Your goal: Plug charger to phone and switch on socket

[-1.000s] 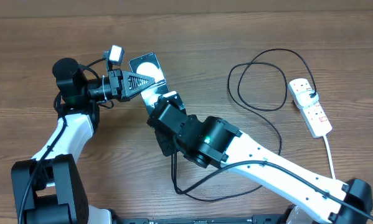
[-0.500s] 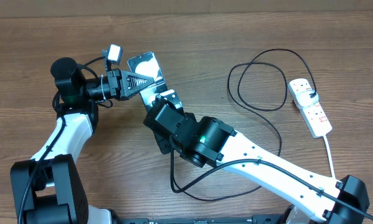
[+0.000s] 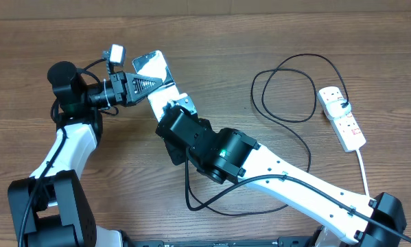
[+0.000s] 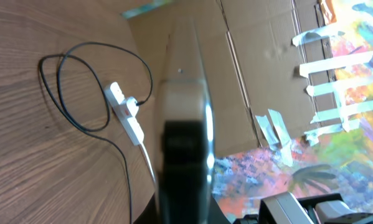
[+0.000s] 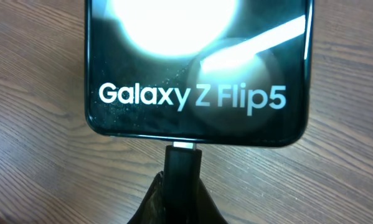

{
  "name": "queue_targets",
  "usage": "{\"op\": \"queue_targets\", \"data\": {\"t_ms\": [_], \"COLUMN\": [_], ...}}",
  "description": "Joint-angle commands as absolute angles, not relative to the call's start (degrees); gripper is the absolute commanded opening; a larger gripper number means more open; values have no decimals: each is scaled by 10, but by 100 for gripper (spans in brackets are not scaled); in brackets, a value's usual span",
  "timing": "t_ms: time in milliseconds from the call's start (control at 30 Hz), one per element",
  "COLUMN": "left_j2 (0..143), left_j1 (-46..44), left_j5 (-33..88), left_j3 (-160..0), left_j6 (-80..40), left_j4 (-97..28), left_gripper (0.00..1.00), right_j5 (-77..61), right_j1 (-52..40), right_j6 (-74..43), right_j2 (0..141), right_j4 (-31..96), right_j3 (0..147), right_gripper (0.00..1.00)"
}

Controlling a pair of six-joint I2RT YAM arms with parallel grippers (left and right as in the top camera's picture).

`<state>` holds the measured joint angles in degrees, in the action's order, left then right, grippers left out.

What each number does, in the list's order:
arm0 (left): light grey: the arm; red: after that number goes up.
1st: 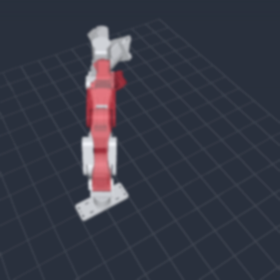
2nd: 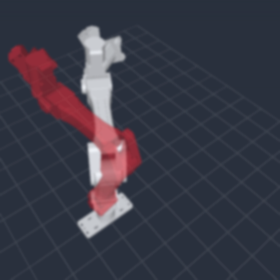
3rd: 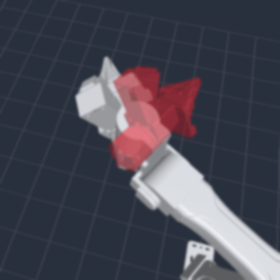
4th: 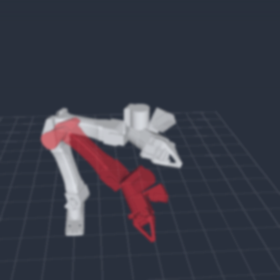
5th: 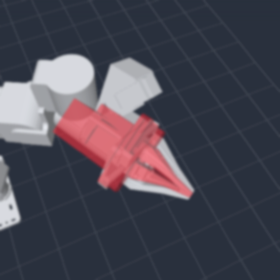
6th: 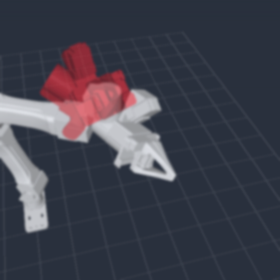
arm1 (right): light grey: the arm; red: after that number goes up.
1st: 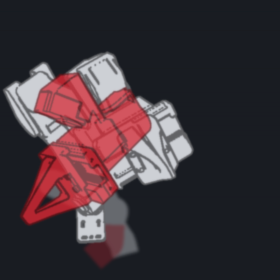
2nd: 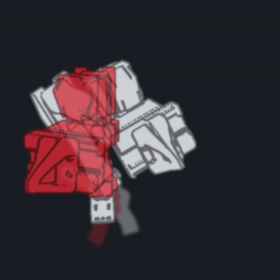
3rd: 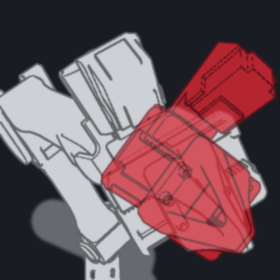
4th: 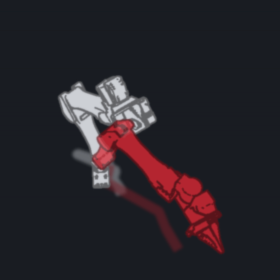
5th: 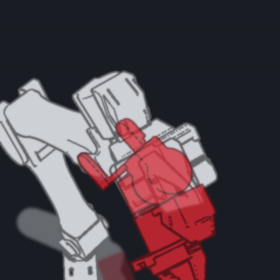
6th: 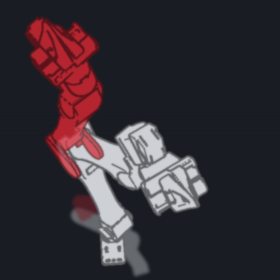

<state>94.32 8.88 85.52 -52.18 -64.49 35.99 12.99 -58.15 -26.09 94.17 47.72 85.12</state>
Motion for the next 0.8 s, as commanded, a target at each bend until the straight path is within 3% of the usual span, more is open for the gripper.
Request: {"op": "queue_targets", "data": {"t_ms": [0, 467, 767], "left_j2": [946, 946, 946], "left_j1": [55, 46, 70], "left_j5": [906, 905, 905], "left_j3": [-517, -514, -514], "left_j6": [-615, -607, -717], "left_j4": [358, 358, 359], "left_gripper": [4, 4, 4], "right_j5": [149, 149, 143], "right_j1": [-580, -575, -575], "right_j6": [-223, -197, -210], "right_j2": [936, 936, 936], "right_j4": [404, 419, 502], "right_j3": [896, 919, 919], "right_gripper": [4, 4, 4]}}
